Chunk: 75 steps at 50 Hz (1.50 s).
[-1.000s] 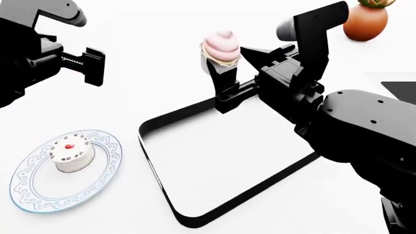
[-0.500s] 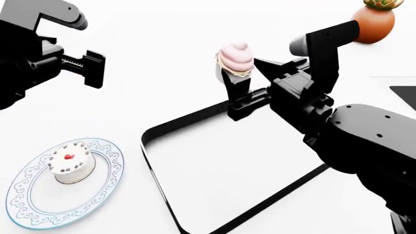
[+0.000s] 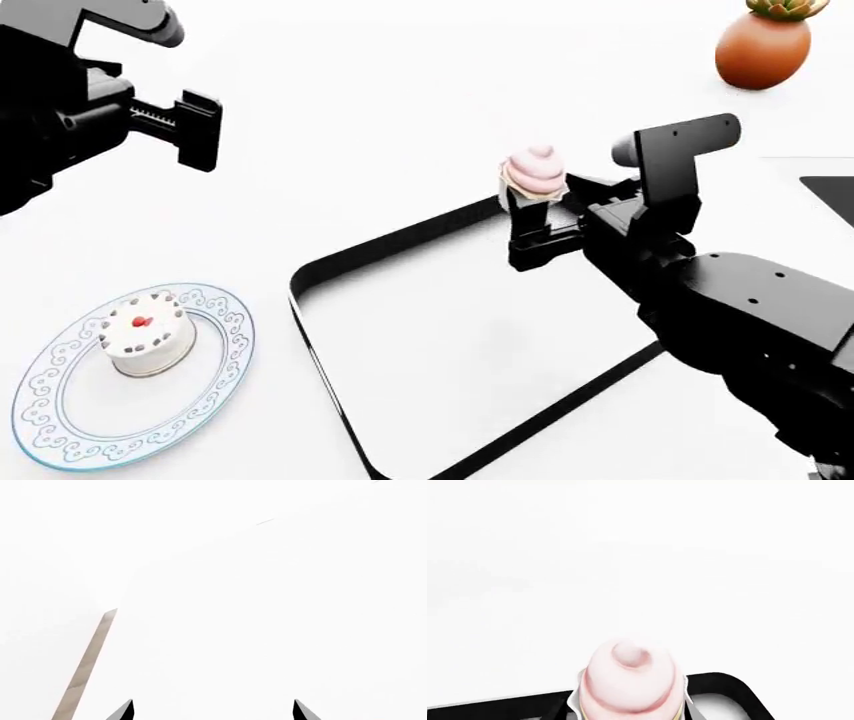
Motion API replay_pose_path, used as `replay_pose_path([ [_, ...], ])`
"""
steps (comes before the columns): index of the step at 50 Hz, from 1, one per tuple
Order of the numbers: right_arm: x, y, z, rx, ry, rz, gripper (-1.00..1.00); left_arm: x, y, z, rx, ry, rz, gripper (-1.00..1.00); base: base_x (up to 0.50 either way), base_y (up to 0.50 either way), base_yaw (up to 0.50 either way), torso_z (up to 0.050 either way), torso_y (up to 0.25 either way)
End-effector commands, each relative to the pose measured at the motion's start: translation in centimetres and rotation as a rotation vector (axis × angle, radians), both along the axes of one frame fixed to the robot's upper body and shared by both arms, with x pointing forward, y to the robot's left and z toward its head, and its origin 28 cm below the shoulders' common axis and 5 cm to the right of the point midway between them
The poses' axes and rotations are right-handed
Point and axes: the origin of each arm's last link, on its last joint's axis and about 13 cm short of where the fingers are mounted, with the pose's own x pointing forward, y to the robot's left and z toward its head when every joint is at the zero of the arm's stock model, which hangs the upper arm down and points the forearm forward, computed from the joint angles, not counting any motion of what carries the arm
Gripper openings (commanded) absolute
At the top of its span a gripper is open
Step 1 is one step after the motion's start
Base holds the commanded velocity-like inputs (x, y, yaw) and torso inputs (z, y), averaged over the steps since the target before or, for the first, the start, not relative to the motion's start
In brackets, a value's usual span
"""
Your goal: Move the dessert items from the plate to the tray.
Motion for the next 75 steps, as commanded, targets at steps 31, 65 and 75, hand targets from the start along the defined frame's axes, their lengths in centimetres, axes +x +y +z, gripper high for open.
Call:
replay_pose_path([
  [31,0.5,-0.5,-3.6,-0.082,0.100,-0.045,-1.00,0.2,-0.7,1.2,0.044,-0.014,-0.010,1.00,0.00,0.00,0.00,0.000,0.000],
  [65,-1.1,0.1,1.5,0.127,-0.190,0.119,1.00,-0.2,-0.5,0.7,0.038,-0.012,-0.009,1.00,0.00,0.00,0.00,0.000,0.000],
  [75,-3.9,0.5,5.1,0.152,-0.324,0.119,1.00,-1.7,-0.8,-1.5,0.009,-0.024,-0.040,1.00,0.00,0.00,0.00,0.000,0.000],
])
